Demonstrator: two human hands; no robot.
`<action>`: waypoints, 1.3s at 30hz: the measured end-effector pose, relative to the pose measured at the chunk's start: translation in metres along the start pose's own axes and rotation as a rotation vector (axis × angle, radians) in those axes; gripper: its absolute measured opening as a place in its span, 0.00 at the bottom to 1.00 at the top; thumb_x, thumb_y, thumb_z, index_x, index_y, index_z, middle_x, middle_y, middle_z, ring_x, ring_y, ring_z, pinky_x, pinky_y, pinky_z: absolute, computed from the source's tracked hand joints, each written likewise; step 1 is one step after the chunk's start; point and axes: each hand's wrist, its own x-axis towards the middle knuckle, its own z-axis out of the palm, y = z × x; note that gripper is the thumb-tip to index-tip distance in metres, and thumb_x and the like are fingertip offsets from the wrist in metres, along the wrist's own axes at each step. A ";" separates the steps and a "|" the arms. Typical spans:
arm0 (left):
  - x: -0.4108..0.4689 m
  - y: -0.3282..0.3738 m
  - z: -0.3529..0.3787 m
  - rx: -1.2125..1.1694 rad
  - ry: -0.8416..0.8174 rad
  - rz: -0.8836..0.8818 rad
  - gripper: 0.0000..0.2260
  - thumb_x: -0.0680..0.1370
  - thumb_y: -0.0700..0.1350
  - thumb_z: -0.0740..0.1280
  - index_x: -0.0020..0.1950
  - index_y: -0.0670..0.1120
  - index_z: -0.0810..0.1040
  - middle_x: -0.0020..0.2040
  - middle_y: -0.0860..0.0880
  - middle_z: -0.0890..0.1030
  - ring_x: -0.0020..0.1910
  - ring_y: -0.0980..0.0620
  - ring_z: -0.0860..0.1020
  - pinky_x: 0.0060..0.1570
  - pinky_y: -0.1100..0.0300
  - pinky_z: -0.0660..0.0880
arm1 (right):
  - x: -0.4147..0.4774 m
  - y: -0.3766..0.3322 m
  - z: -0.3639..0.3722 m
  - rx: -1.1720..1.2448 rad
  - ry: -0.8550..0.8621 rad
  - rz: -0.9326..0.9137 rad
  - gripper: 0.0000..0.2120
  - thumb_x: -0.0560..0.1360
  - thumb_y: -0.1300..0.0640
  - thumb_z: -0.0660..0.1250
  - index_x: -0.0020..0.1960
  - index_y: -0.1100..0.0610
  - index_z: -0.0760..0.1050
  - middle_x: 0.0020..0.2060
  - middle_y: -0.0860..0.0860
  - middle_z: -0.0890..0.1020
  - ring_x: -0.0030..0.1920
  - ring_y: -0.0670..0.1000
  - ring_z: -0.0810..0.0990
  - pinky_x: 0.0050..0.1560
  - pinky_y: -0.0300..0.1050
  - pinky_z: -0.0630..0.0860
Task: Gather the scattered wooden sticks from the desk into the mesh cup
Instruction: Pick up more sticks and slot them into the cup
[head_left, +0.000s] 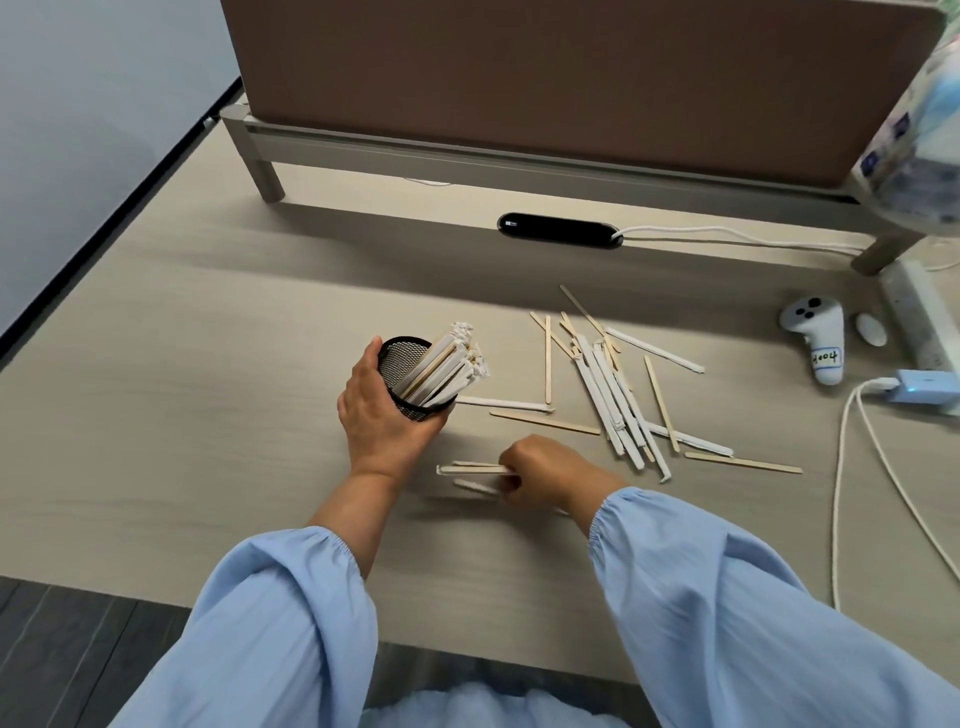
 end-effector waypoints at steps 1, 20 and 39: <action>-0.001 0.001 0.000 0.001 0.003 -0.004 0.45 0.58 0.63 0.67 0.68 0.40 0.62 0.61 0.40 0.73 0.59 0.40 0.72 0.59 0.45 0.64 | 0.000 0.001 -0.001 -0.011 0.012 -0.008 0.03 0.73 0.58 0.64 0.40 0.57 0.72 0.39 0.59 0.74 0.41 0.58 0.71 0.40 0.44 0.63; -0.017 0.006 -0.005 0.055 0.052 -0.042 0.45 0.58 0.63 0.67 0.67 0.39 0.64 0.61 0.40 0.74 0.58 0.39 0.73 0.58 0.46 0.65 | 0.019 0.031 -0.008 -0.052 0.259 0.146 0.11 0.77 0.62 0.58 0.59 0.62 0.71 0.56 0.61 0.73 0.53 0.63 0.77 0.51 0.51 0.73; -0.010 -0.019 -0.019 0.132 0.084 -0.093 0.44 0.58 0.63 0.67 0.68 0.41 0.63 0.62 0.41 0.74 0.59 0.40 0.72 0.58 0.45 0.65 | 0.067 -0.001 -0.022 -0.076 0.305 0.038 0.15 0.76 0.62 0.60 0.63 0.60 0.69 0.60 0.58 0.71 0.60 0.61 0.71 0.57 0.51 0.71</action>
